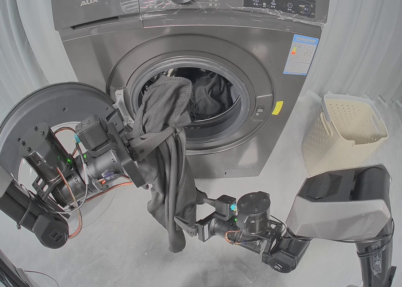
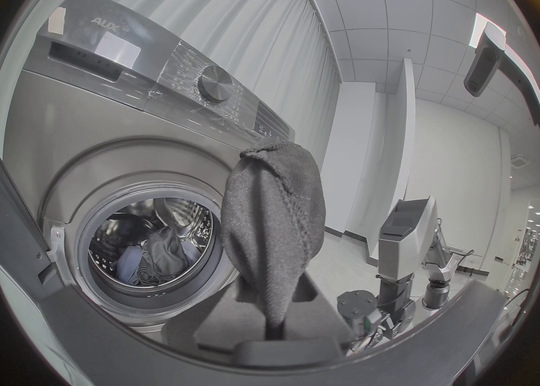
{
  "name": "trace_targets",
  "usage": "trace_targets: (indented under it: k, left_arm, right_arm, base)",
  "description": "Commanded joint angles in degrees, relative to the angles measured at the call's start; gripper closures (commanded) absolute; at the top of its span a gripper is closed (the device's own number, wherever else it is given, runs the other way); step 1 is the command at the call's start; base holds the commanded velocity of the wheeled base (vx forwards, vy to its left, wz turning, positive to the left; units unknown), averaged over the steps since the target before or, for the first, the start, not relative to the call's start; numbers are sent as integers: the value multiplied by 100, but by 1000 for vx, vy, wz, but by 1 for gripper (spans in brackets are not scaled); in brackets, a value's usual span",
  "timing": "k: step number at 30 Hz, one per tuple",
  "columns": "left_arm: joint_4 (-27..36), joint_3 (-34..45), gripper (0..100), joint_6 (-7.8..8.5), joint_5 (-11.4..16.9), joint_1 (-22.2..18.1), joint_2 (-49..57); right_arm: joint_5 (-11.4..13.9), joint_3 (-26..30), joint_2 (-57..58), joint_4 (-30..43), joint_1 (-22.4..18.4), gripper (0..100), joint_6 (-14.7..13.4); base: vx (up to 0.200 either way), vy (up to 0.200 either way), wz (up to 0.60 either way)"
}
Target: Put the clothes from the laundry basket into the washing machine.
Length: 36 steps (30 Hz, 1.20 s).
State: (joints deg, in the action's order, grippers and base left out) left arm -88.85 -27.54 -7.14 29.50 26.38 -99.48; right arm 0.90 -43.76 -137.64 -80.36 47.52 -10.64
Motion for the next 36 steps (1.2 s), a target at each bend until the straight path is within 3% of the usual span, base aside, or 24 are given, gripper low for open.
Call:
trace_targets:
  k: [1, 8, 17, 36]
  left_arm:
    - [-1, -15, 100, -6, 3, -89, -46]
    - [-1, -23, 100, -15, 152, -177, -37]
    - [-1, -23, 100, -6, 161, -177, -28]
    - [-1, -32, 100, -6, 161, -212, -2]
  right_arm:
    - [15, 114, 45, -24, 152, 0, 1]
    - [-37, 79, 45, -15, 188, 0, -17]
    - [-143, 96, 168, 56, -190, 0, -43]
    - [-90, 448, 695, 82, -762, 0, -96]
  base:
    - [0, 0, 0]
    - [0, 0, 0]
    - [0, 0, 0]
    - [0, 0, 0]
